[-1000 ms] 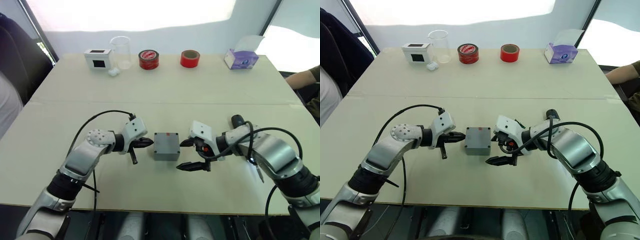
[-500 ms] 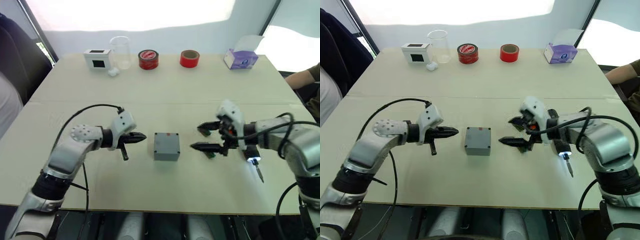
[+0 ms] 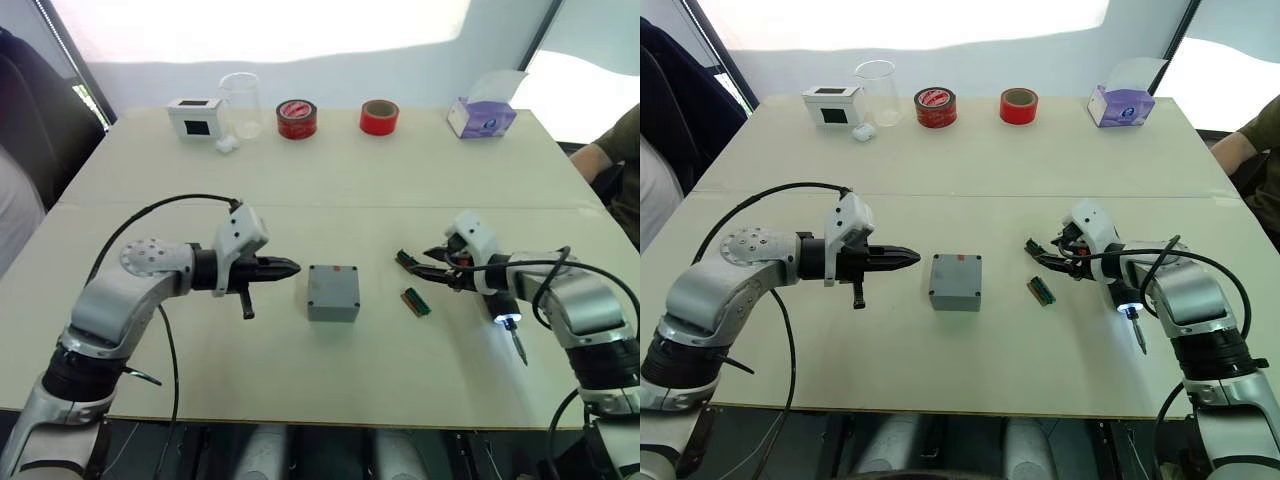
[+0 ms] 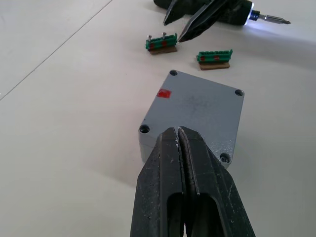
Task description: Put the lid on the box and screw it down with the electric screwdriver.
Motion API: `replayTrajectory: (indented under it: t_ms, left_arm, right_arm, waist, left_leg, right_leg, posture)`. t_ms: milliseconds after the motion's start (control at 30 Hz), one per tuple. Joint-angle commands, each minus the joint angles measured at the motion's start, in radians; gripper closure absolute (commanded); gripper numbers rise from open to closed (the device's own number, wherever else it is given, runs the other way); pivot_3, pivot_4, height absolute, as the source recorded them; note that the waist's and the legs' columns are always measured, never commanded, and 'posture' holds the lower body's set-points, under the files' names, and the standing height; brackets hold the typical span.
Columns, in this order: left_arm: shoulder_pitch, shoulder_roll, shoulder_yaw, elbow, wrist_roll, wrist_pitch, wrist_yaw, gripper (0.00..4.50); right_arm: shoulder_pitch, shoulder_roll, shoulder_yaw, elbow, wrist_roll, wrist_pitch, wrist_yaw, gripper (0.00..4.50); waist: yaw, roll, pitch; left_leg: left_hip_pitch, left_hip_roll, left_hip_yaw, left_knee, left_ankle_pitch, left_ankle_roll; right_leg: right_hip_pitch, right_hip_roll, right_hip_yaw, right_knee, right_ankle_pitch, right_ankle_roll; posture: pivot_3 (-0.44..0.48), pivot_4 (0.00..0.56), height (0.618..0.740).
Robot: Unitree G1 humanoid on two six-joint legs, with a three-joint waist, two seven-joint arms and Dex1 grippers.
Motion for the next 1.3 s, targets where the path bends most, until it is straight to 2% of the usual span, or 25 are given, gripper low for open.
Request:
replayTrajectory:
  t_ms: [33, 433, 533, 600, 633, 867, 1300]
  left_arm:
    - [-0.004, 0.006, 0.013, -0.034, -0.016, -0.001, 0.01, 4.5]
    - [0.01, 0.011, 0.008, -0.034, -0.017, -0.007, 0.022, 4.5]
    - [0.011, 0.012, 0.007, -0.033, -0.015, -0.008, 0.023, 4.5]
    - [0.011, 0.012, 0.005, -0.032, -0.014, -0.008, 0.024, 4.5]
    - [0.011, 0.012, 0.005, -0.034, -0.014, -0.007, 0.024, 4.5]
    - [0.013, 0.013, 0.002, -0.031, -0.012, -0.009, 0.025, 4.5]
    - [0.015, 0.013, 0.0, -0.014, -0.008, -0.021, 0.019, 4.5]
  right_arm:
    - [-0.031, 0.004, -0.019, 0.001, -0.011, -0.029, 0.0, 2.84]
    - [-0.047, 0.043, -0.019, 0.034, -0.024, -0.04, -0.014, 2.84]
    - [-0.047, 0.046, -0.016, 0.04, -0.032, -0.046, -0.015, 3.54]
    - [-0.048, 0.046, -0.015, 0.041, -0.034, -0.047, -0.016, 4.38]
    - [-0.047, 0.046, -0.016, 0.04, -0.035, -0.047, -0.015, 4.45]
    - [-0.045, 0.05, -0.027, 0.024, -0.031, -0.03, -0.022, 4.45]
    - [-0.056, 0.039, -0.122, -0.18, 0.059, 0.144, -0.085, 4.45]
  waist:
    - [0.001, 0.0, 0.0]
    - [0.001, 0.0, 0.0]
    - [0.001, 0.0, 0.0]
    - [0.001, 0.0, 0.0]
    - [0.001, 0.0, 0.0]
    - [0.001, 0.0, 0.0]
    - [0.001, 0.0, 0.0]
  left_leg:
    - [0.0, 0.0, 0.0, 0.0, 0.0, 0.0]
    - [0.0, 0.0, 0.0, 0.0, 0.0, 0.0]
    - [0.0, 0.0, 0.0, 0.0, 0.0, 0.0]
    - [0.0, 0.0, 0.0, 0.0, 0.0, 0.0]
    - [0.0, 0.0, 0.0, 0.0, 0.0, 0.0]
    - [0.0, 0.0, 0.0, 0.0, 0.0, 0.0]
    - [0.0, 0.0, 0.0, 0.0, 0.0, 0.0]
  right_leg:
    - [0.0, 0.0, 0.0, 0.0, 0.0, 0.0]
    - [0.0, 0.0, 0.0, 0.0, 0.0, 0.0]
    - [0.0, 0.0, 0.0, 0.0, 0.0, 0.0]
    - [0.0, 0.0, 0.0, 0.0, 0.0, 0.0]
    - [0.0, 0.0, 0.0, 0.0, 0.0, 0.0]
    - [0.0, 0.0, 0.0, 0.0, 0.0, 0.0]
    - [0.0, 0.0, 0.0, 0.0, 0.0, 0.0]
  posture:
    - [0.0, 0.15, 0.74]
    - [0.0, 0.15, 0.74]
    - [0.0, 0.15, 0.74]
    - [0.0, 0.15, 0.74]
    - [0.0, 0.15, 0.74]
    - [0.0, 0.15, 0.74]
    - [0.0, 0.15, 0.74]
